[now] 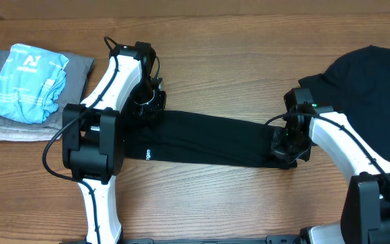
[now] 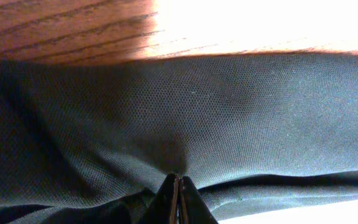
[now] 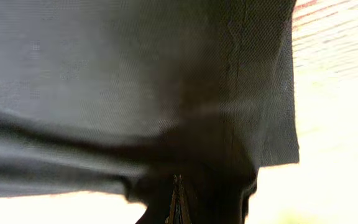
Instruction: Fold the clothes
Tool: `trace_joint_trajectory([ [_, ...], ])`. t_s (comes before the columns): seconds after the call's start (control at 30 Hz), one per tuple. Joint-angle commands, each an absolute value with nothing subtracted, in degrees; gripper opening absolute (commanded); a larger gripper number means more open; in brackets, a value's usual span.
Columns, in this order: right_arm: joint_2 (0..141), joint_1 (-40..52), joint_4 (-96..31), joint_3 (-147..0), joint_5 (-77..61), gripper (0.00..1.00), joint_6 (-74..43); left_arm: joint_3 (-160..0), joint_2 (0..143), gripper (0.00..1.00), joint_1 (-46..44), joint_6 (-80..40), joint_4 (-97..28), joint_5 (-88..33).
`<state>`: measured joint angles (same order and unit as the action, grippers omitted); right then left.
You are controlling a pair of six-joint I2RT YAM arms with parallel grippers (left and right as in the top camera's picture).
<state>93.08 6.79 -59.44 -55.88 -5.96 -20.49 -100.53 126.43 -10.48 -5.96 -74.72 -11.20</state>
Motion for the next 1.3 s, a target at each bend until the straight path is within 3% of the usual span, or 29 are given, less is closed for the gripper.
trace_joint_trajectory([
  [0.0,93.4,6.6,-59.2,-53.4,-5.0,0.04,-21.1,-101.9,125.4,0.04,-10.4,-5.1,-74.9,-12.1],
  [0.47,93.3,2.3,-64.3,-58.1,-5.4,0.06,-20.8,-104.5,125.4,0.04,-10.0,-4.8,-76.4,-11.9],
  [0.57,93.3,-3.4,-63.7,-59.3,-12.2,0.34,-15.7,-109.3,125.3,0.04,-10.0,-5.0,-79.5,-11.8],
  [0.63,93.4,-6.8,-63.1,-59.2,-16.5,0.37,-12.6,-112.1,124.6,0.04,-10.0,-5.0,-81.0,-11.9],
  [0.83,93.4,-15.3,-60.5,-59.2,-23.7,0.33,-8.4,-118.0,118.6,0.06,-10.0,-9.0,-81.8,-11.0],
  [0.97,93.4,-15.7,-59.6,-58.6,-28.1,0.27,-5.5,-118.2,114.0,0.11,-10.0,-12.5,-81.7,-6.5],
  [1.27,93.4,-15.7,-51.7,-52.2,-27.9,0.26,-5.5,-117.8,112.2,0.25,-10.0,-12.9,-85.1,-1.0],
])
